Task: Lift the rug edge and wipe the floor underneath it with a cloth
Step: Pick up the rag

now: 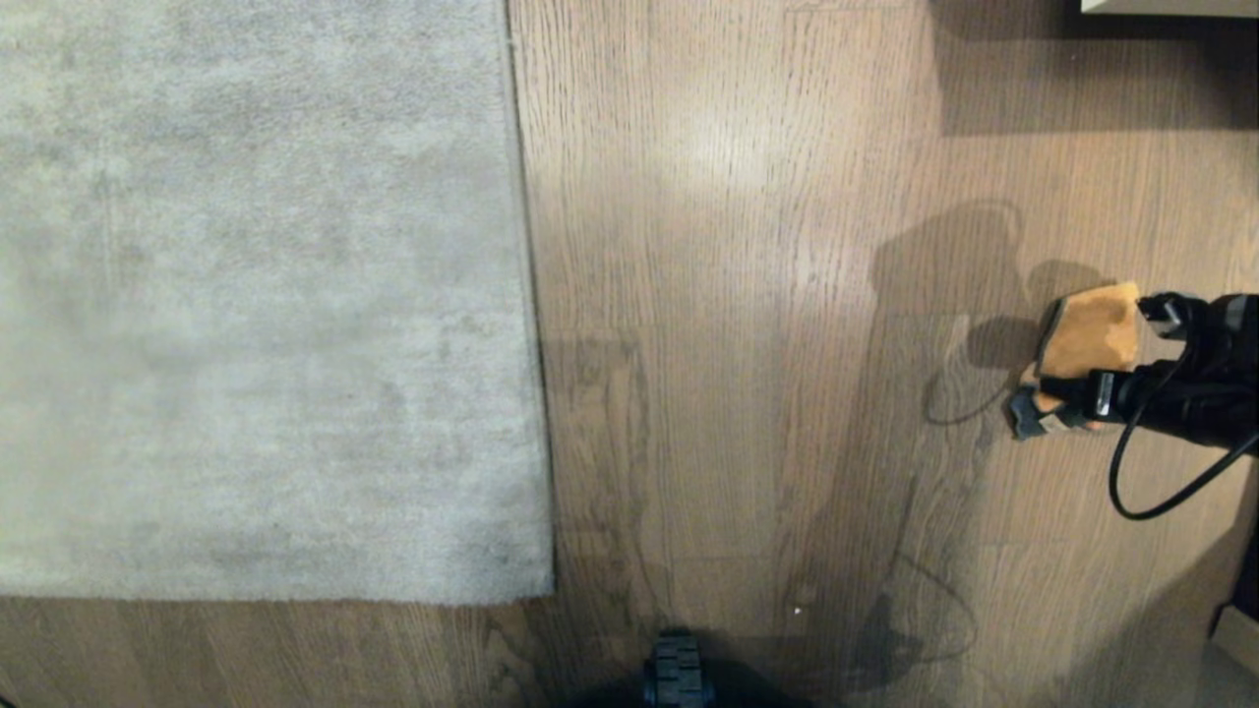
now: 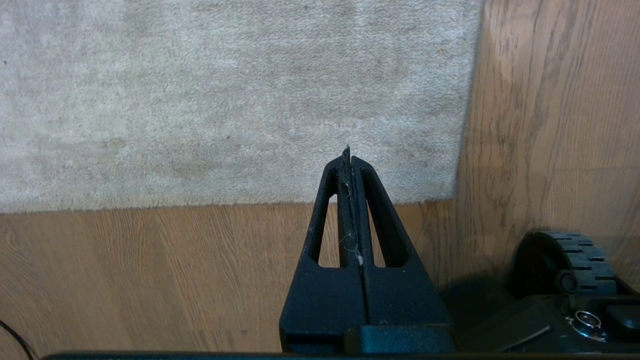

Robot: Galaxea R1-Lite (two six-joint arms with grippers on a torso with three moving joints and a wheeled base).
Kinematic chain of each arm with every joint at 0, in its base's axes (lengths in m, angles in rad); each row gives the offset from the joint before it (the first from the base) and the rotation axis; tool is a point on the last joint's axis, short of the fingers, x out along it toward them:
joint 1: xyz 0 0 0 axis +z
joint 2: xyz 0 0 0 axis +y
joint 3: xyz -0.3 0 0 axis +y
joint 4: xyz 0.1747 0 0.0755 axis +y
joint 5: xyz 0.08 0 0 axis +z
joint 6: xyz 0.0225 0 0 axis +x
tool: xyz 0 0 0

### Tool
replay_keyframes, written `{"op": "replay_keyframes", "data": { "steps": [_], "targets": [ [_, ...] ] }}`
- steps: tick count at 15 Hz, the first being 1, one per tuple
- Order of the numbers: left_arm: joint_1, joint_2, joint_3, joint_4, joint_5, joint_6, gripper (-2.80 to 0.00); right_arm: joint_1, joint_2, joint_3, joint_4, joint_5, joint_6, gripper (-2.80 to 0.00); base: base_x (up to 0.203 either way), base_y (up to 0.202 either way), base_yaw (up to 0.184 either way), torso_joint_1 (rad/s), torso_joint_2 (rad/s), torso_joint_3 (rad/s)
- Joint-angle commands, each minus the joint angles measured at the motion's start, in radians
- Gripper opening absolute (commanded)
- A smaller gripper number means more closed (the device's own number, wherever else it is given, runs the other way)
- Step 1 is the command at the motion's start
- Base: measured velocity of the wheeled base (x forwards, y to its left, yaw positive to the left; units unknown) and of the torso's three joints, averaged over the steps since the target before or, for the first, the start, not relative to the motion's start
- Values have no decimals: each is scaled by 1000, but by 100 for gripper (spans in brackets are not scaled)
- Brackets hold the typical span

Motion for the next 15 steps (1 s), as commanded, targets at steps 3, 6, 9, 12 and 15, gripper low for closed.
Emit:
{"op": "replay_keyframes", "data": {
  "steps": [3, 6, 9, 12, 15],
  "targets": [
    [0, 0, 0, 0, 0, 1, -280, 0, -3, -12, -19, -6, 1, -280, 0, 0, 0, 0, 0, 0],
    [0, 0, 0, 0, 0, 1, -280, 0, -25, -20, -15, -7, -1, -280, 0, 0, 0, 0, 0, 0],
    [0, 0, 0, 0, 0, 1, -280, 0, -64, -5, -4, -6, -2, -280, 0, 0, 0, 0, 0, 0],
    [0, 0, 0, 0, 0, 1, -280, 3, -118, 27, 1, -5, -3, -280, 0, 0, 0, 0, 0, 0],
    [0, 0, 0, 0, 0, 1, -280, 3, -185, 66, 20, -6, -5, -280, 0, 0, 0, 0, 0, 0]
  ]
}}
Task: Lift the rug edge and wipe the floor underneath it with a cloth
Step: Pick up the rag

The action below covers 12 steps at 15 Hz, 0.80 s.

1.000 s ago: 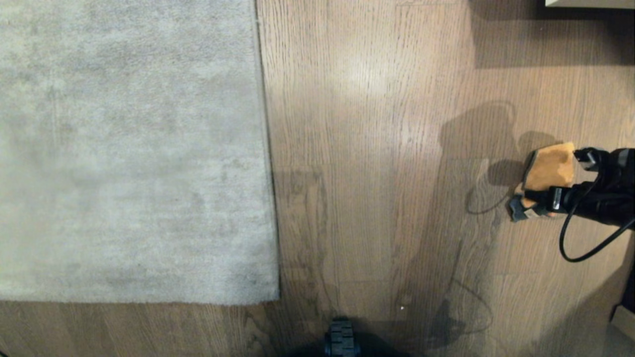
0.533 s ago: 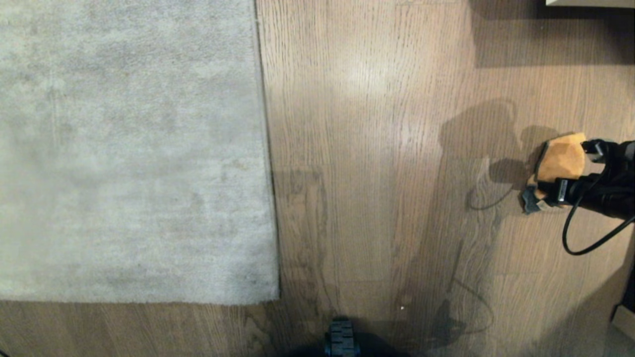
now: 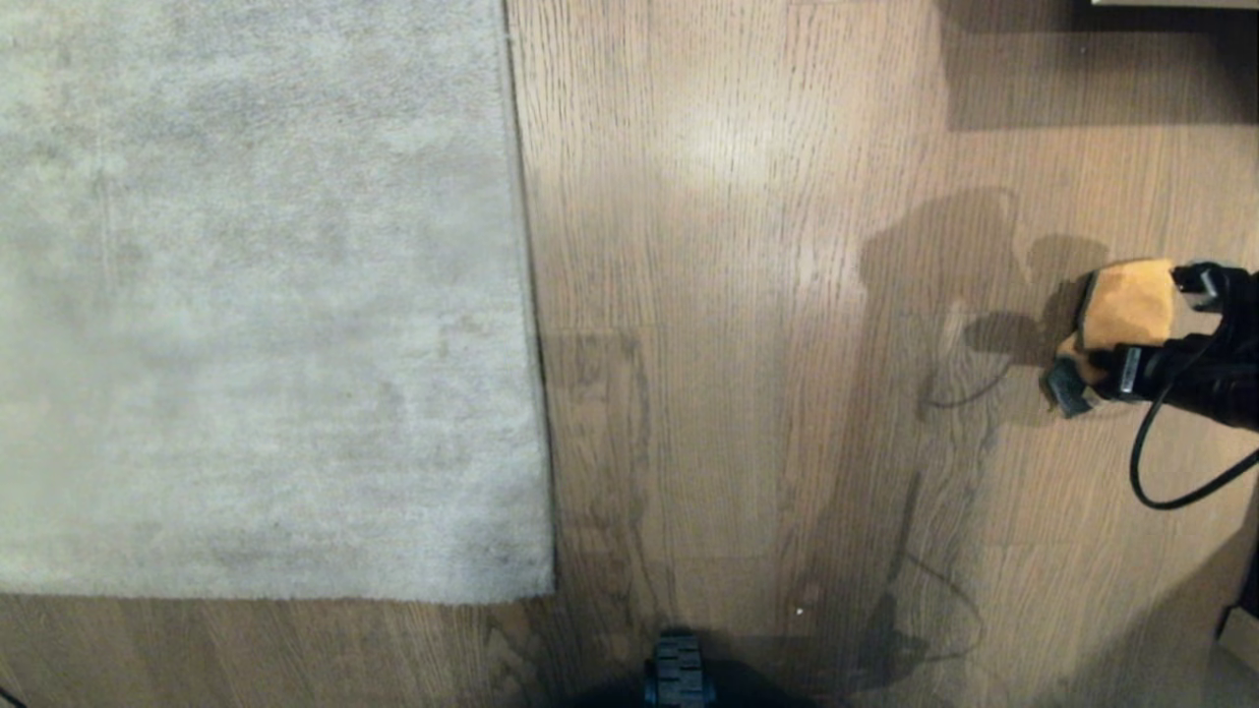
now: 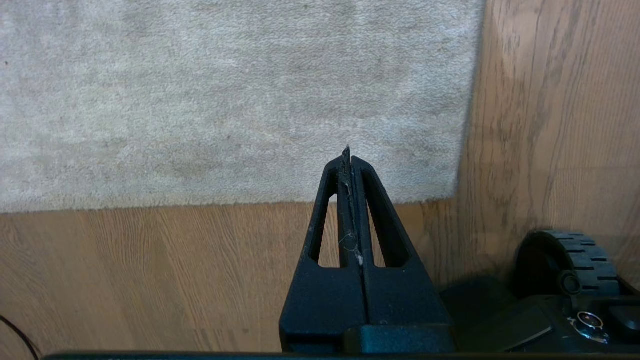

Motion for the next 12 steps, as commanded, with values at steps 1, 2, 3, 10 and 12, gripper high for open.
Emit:
{"op": "replay_keyframes", "data": {
  "steps": [1, 2, 3, 10, 12],
  "targets": [
    [0, 0, 0, 0, 0, 0, -280, 0, -80, 28, 9, 4, -1, -280, 0, 0, 0, 0, 0, 0],
    [0, 0, 0, 0, 0, 0, -280, 0, -105, 40, 11, 4, 0, -280, 0, 0, 0, 0, 0, 0],
    [0, 0, 0, 0, 0, 0, -280, 0, -129, 50, 13, 4, -1, -280, 0, 0, 0, 0, 0, 0],
    [0, 0, 0, 0, 0, 0, -280, -1, -275, 127, 16, 3, 0, -280, 0, 0, 0, 0, 0, 0],
    [0, 0, 0, 0, 0, 0, -280, -2, -319, 164, 14, 2, 0, -280, 0, 0, 0, 0, 0, 0]
  ]
}}
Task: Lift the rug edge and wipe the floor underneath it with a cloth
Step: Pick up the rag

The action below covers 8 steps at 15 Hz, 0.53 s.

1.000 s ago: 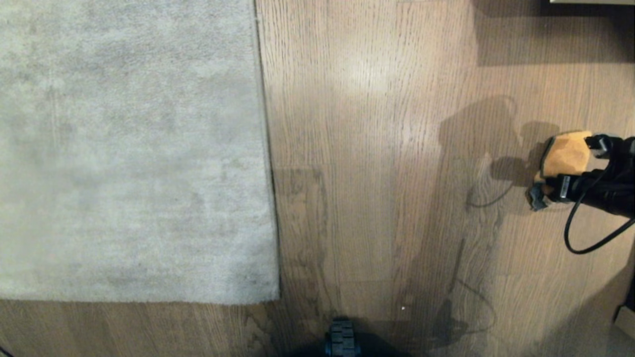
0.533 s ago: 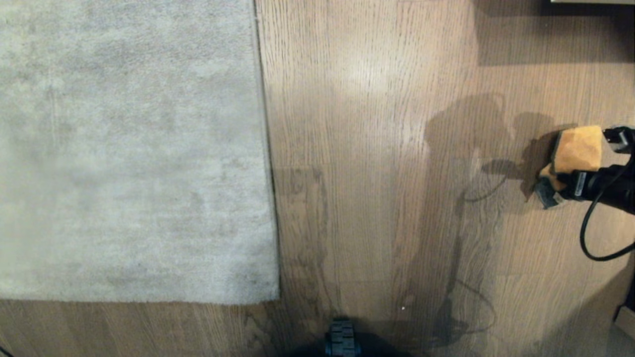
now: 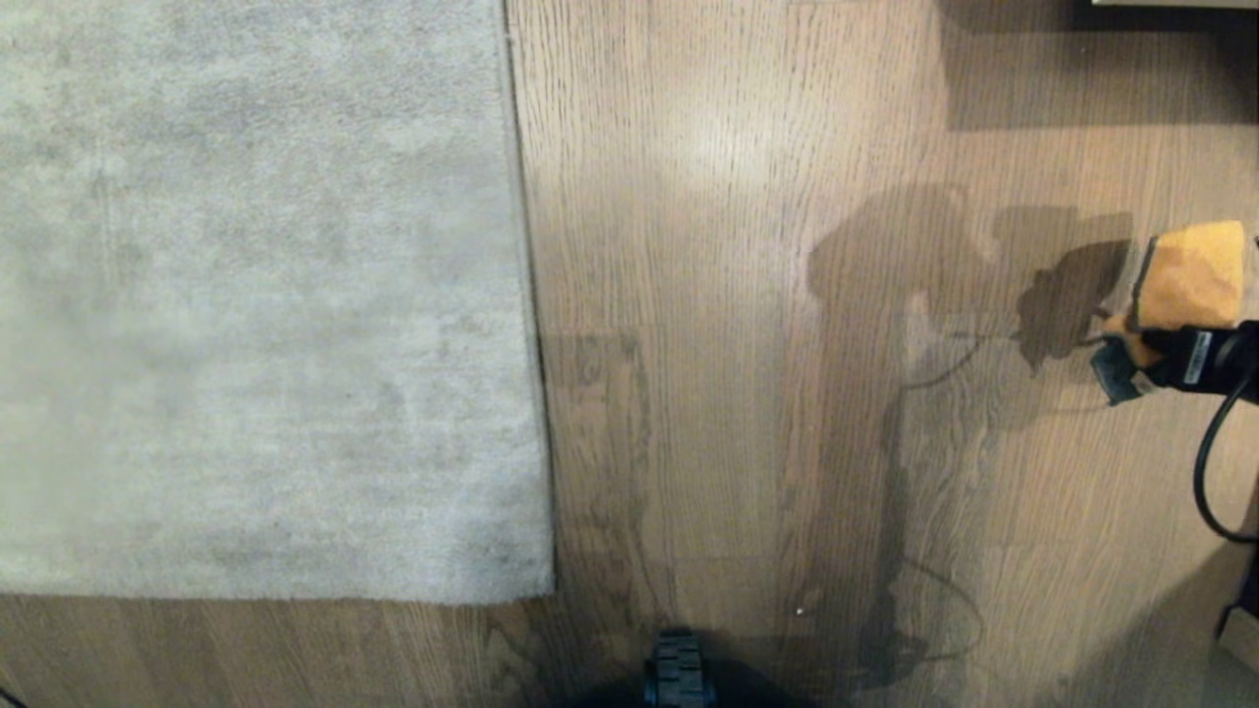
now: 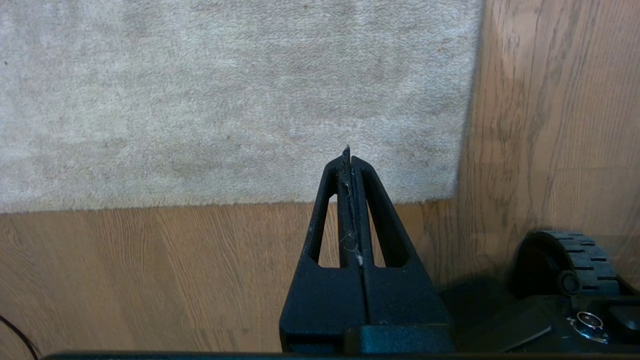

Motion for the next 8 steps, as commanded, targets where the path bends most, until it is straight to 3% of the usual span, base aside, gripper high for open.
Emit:
{"op": "replay_keyframes", "data": {
  "steps": [1, 8],
  "targets": [
    [0, 0, 0, 0, 0, 0, -280, 0, -78, 47, -8, 2, -1, -280, 0, 0, 0, 0, 0, 0],
    [0, 0, 0, 0, 0, 0, -280, -1, -221, 159, -21, -1, -5, -280, 0, 0, 0, 0, 0, 0]
  ]
}}
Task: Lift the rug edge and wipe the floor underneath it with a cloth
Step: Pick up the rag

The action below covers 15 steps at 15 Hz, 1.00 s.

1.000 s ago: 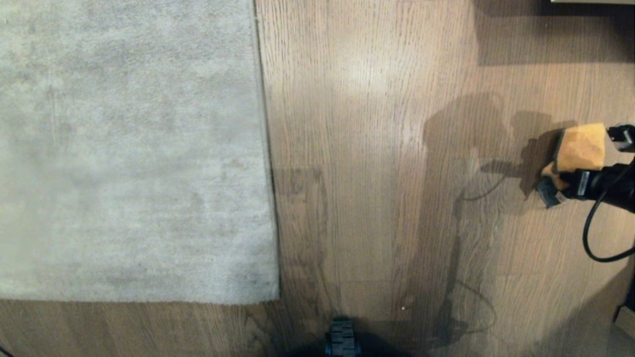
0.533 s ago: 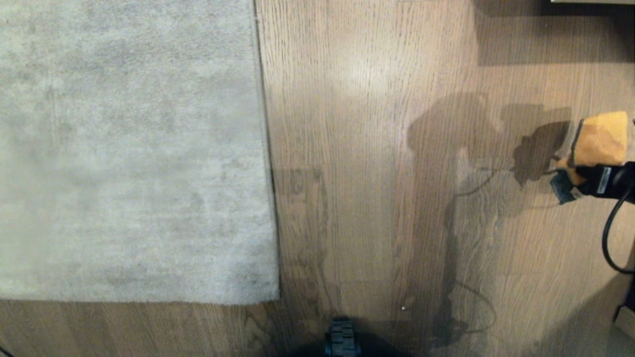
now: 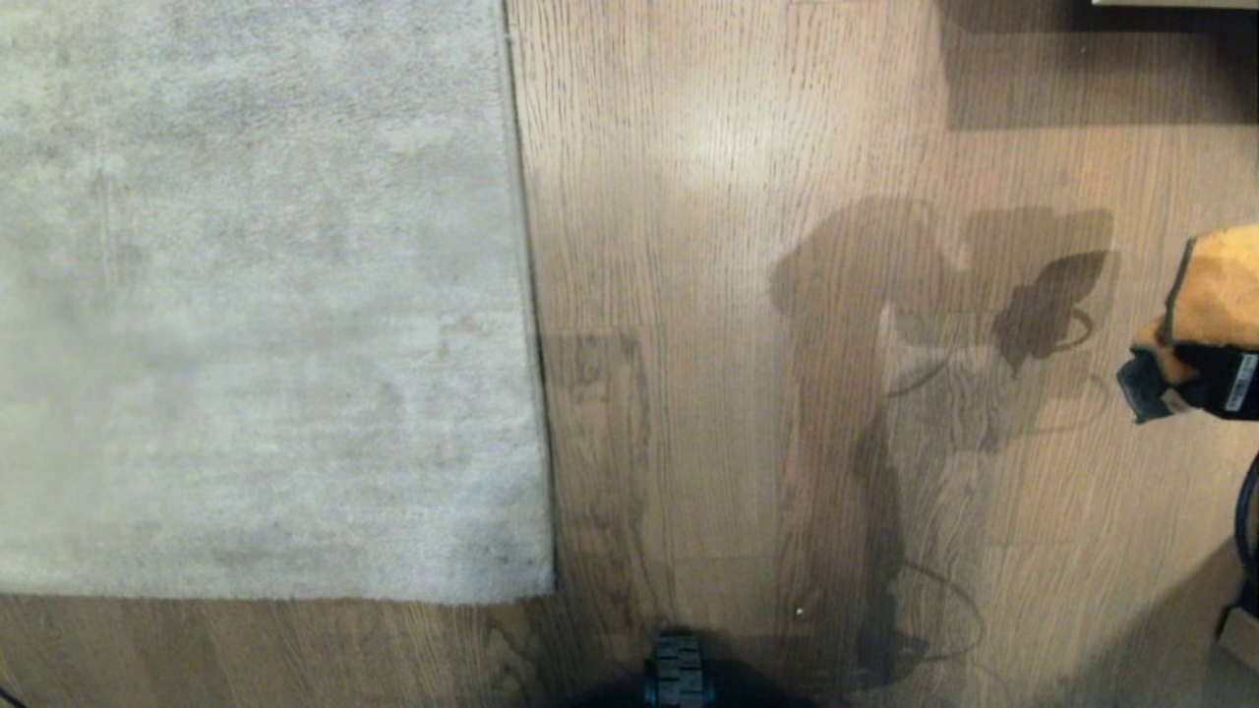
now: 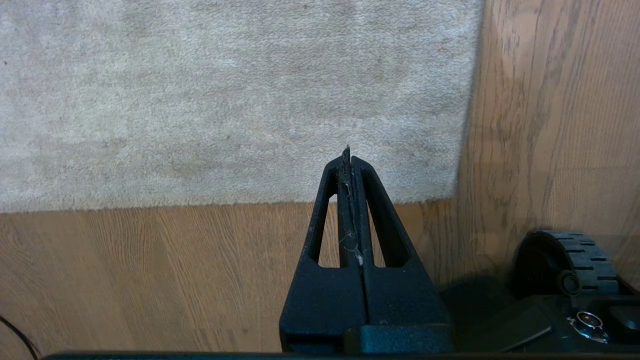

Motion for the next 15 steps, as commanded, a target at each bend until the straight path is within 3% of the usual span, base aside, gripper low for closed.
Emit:
{"op": "replay_keyframes", "data": {
  "steps": [1, 11, 15],
  "targets": [
    [0, 0, 0, 0, 0, 1, -280, -1, -79, 33, -4, -1, -1, -280, 0, 0, 0, 0, 0, 0],
    [0, 0, 0, 0, 0, -1, -280, 5, -428, 234, 5, -4, 6, -280, 0, 0, 0, 0, 0, 0],
    [0, 0, 0, 0, 0, 1, -280, 127, -552, 375, -3, -31, 11, -280, 0, 0, 0, 0, 0, 0]
  ]
}}
